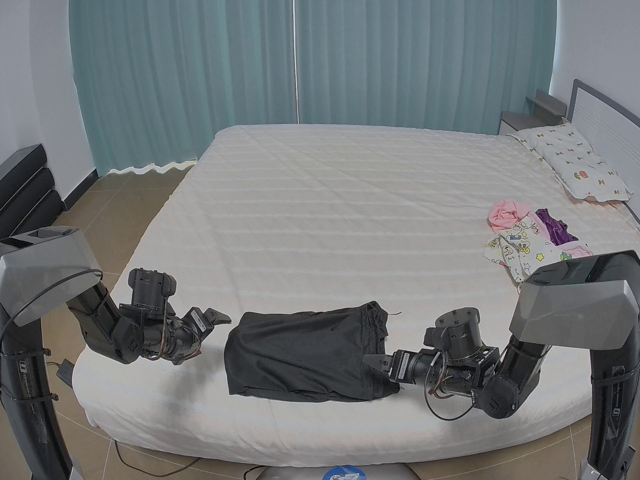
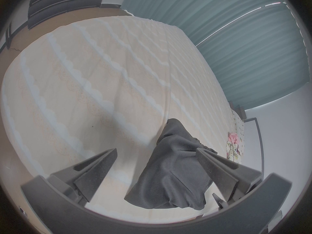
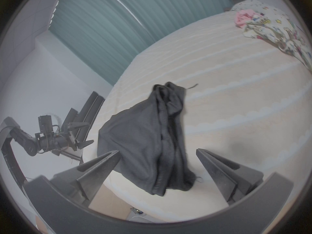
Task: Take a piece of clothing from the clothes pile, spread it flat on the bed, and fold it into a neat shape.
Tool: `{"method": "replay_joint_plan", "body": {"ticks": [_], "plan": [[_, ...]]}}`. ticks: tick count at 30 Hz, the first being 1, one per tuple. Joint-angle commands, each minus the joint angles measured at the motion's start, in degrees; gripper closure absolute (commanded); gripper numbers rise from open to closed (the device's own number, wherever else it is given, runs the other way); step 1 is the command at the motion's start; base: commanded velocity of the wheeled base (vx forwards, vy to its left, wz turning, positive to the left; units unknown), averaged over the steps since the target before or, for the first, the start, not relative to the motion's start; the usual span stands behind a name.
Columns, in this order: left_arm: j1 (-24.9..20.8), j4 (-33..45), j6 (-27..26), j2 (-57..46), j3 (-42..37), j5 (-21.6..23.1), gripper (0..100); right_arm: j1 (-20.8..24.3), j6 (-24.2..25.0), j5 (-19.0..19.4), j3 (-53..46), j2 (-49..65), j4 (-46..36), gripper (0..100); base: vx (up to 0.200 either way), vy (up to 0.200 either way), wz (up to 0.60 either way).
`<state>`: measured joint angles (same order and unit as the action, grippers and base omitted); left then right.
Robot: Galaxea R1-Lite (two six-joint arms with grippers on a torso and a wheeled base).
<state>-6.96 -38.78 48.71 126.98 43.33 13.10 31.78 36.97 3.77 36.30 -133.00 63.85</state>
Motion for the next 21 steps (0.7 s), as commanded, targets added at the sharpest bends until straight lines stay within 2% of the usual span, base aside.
{"method": "replay_joint_plan", "body": {"ticks": [1,7,12,21], "plan": [[0.2,-0.7,0.2,-0.1,-0.9,0.0,0,1.5,-0.1,0.4,1.1,1.5,-0.7,0,0.0,0.0,0.0],[0.3,-0.7,0.2,-0.1,-1.0,0.1,0,2.7,0.4,0.5,0.8,-2.5,-0.3,0,0.0,0.0,0.0],[0.3,-0.7,0.2,-0.1,-1.0,0.2,0,4.0,0.9,2.4,-0.5,-3.1,0.4,0,0.0,0.0,0.0],[0.4,-0.7,0.2,-0.1,-1.0,0.2,0,3.8,0.6,2.6,0.3,-5.1,0.8,0,0.0,0.0,0.0]]}}
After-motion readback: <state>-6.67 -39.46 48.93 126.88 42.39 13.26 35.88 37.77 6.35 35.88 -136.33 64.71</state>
